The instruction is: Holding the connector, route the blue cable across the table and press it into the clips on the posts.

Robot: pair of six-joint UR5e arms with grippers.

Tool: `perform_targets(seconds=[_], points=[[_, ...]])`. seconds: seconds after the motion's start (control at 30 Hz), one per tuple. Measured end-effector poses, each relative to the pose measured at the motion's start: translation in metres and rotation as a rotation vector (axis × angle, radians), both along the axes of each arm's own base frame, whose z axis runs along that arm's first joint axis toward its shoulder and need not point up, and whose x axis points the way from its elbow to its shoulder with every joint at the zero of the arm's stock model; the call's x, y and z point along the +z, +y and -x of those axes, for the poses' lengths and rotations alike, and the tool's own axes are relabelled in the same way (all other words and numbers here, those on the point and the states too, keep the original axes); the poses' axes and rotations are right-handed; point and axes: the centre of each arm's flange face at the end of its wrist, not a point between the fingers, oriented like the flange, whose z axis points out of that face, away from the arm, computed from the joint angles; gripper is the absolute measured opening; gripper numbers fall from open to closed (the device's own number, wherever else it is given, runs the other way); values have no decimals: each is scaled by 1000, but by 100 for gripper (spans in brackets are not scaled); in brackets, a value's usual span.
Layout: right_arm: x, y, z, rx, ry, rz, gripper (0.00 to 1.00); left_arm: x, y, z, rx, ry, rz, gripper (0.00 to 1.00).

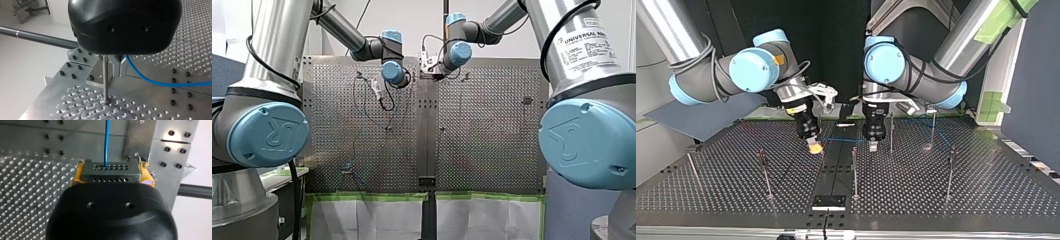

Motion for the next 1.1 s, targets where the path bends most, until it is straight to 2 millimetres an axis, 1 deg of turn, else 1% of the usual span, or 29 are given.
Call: perform_targets(seconds=[0.17,0.33,0.47,0.63,0.7,0.93,1.03,1.1], points=[[10,-2,-2,7,-17,14,0,5,3,-5,4,-3,1,0],[14,-6,-2,3,-26,17,0,7,6,-9,-5,-14,6,0],[9,-12,0,-5,-23,11,0,10,8,-15,-22,-32,23,0],[2,-18,-1,-4,-16,5,0,9,4,-27,-42,-31,28,0],[3,-21,-1,-3,-18,7,0,9,3,-34,-37,-30,29,0],[9,-31,4,-14,-29,17,0,21,5,-49,-29,-61,42,0],[8,-38,7,-21,-30,16,0,21,7,-54,-31,-64,42,0],[4,-44,8,-24,-27,12,0,17,7,-59,-36,-60,39,0]])
